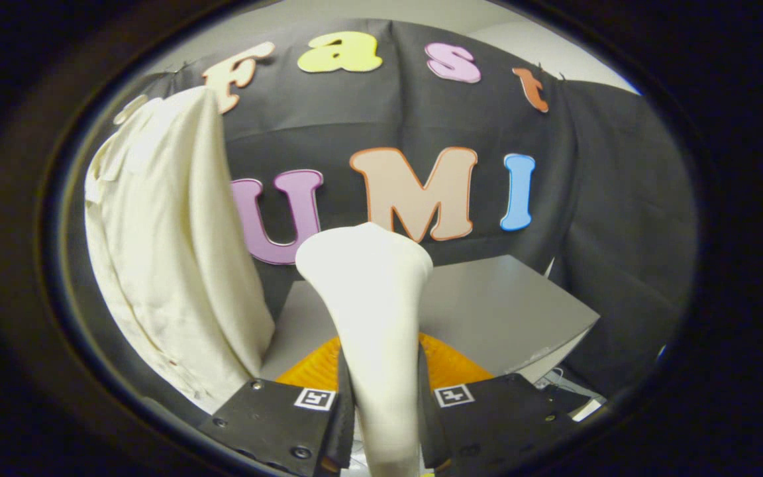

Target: Iron the clothes twice with a garment steamer, once on the left side and once on the right side.

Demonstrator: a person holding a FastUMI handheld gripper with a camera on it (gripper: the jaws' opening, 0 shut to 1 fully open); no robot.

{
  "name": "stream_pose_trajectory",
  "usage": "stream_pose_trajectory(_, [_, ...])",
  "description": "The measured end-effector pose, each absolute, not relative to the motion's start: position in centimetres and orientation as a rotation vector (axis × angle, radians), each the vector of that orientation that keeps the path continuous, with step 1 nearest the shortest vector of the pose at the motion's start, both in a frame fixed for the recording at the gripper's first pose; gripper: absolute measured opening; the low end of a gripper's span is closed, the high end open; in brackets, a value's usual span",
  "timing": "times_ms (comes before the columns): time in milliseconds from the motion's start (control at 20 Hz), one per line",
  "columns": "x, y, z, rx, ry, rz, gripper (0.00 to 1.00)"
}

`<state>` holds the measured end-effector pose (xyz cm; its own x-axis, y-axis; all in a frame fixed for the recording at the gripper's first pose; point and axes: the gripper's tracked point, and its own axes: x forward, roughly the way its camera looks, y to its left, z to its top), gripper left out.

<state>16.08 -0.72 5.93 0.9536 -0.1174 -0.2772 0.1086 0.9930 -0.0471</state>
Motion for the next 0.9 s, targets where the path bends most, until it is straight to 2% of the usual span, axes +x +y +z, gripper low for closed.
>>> stream_pose_trajectory(450, [4.3,15.4,7.8,-0.054,0.119,0.104,0.40])
stream_pose_trajectory(600, [3.7,19.6,7.2,0.002,0.059,0.153,0.40])
stream_pose_trajectory(900, [5.4,24.5,3.8,-0.036,0.079,0.196,0.39])
